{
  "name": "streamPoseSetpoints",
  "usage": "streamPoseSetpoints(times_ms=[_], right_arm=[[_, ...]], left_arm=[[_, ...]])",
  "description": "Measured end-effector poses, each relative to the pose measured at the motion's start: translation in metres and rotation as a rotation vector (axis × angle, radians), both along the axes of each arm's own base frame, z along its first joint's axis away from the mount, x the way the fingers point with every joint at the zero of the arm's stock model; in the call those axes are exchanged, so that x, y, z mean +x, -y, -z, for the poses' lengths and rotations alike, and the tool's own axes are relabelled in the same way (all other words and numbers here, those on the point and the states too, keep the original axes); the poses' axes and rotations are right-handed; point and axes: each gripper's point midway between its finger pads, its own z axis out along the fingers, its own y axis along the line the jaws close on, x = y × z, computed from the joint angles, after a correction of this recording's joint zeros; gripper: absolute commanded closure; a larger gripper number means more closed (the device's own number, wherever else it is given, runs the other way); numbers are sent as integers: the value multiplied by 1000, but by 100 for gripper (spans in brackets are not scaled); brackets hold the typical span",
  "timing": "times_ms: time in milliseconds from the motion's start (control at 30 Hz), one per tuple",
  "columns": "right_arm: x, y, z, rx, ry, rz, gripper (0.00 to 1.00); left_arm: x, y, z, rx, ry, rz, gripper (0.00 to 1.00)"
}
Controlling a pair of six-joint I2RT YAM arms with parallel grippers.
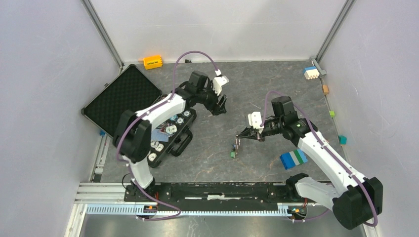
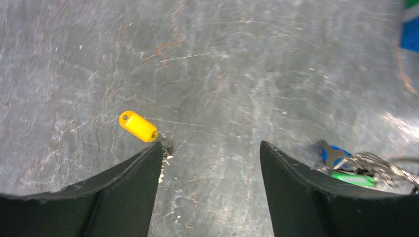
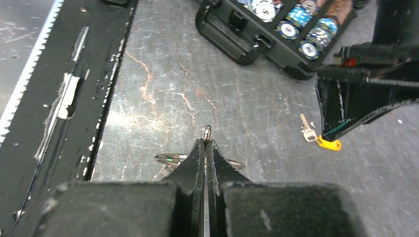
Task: Put the keys on the keyring
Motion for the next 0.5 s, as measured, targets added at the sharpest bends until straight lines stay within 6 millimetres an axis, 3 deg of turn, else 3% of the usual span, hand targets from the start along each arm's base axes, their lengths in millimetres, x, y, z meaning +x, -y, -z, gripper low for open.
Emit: streamPoseSetpoints(times_ms=[267,500], right_arm=[[8,2,3,-11,13,48,100],[9,2,3,-9,13,50,100]], left_arm=[[21,-10,44,168,-104,-113,34],[13,-12,70,311,-117,-139,39]])
